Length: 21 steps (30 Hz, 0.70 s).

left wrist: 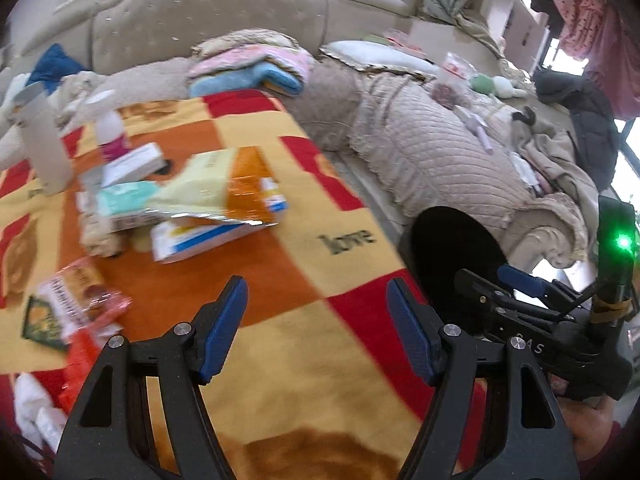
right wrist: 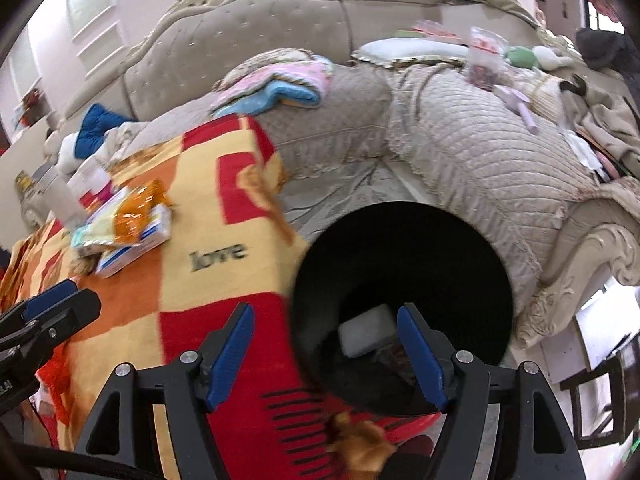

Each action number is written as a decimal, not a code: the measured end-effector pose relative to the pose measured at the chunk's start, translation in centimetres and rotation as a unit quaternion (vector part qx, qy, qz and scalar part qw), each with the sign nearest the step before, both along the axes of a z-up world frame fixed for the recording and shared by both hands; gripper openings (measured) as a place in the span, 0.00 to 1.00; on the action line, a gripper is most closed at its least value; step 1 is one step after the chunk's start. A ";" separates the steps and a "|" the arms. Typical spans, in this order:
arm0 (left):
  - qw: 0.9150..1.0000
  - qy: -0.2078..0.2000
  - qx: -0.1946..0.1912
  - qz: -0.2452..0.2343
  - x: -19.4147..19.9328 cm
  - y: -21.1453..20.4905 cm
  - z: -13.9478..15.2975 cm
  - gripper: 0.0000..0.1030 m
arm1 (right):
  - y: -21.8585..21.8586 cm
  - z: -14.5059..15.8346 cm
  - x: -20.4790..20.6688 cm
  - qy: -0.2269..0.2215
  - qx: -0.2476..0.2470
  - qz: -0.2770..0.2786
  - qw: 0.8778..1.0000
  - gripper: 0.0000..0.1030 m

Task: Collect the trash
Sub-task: 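Move both open tools back over the blanket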

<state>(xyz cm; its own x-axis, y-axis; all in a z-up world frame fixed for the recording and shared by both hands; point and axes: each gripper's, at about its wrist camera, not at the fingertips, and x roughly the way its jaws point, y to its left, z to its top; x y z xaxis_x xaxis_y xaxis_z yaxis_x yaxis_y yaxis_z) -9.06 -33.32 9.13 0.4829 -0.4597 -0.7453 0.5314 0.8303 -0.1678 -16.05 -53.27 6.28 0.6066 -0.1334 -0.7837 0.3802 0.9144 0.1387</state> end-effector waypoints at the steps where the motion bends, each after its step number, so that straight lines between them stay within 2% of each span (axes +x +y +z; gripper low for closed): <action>1: 1.000 -0.001 0.001 0.004 0.0 0.7 0.0 0.69 | 0.5 0.0 0.2 0.000 0.001 0.005 1.000 0.69; 9: 0.999 -0.012 0.013 0.038 -0.5 7.2 0.6 0.69 | 6.7 0.0 2.6 0.004 0.021 0.080 0.997 0.70; 14: 0.997 -0.008 0.015 0.077 -0.2 12.9 1.0 0.69 | 10.3 0.0 3.9 0.006 0.040 0.122 0.992 0.71; 18: 0.993 -0.003 0.017 0.113 0.0 17.5 1.0 0.69 | 13.9 0.0 4.7 0.008 0.053 0.165 0.985 0.71; 21: 0.988 0.002 0.027 0.150 0.2 21.5 0.5 0.69 | 17.0 -0.4 5.2 0.012 0.083 0.207 0.975 0.71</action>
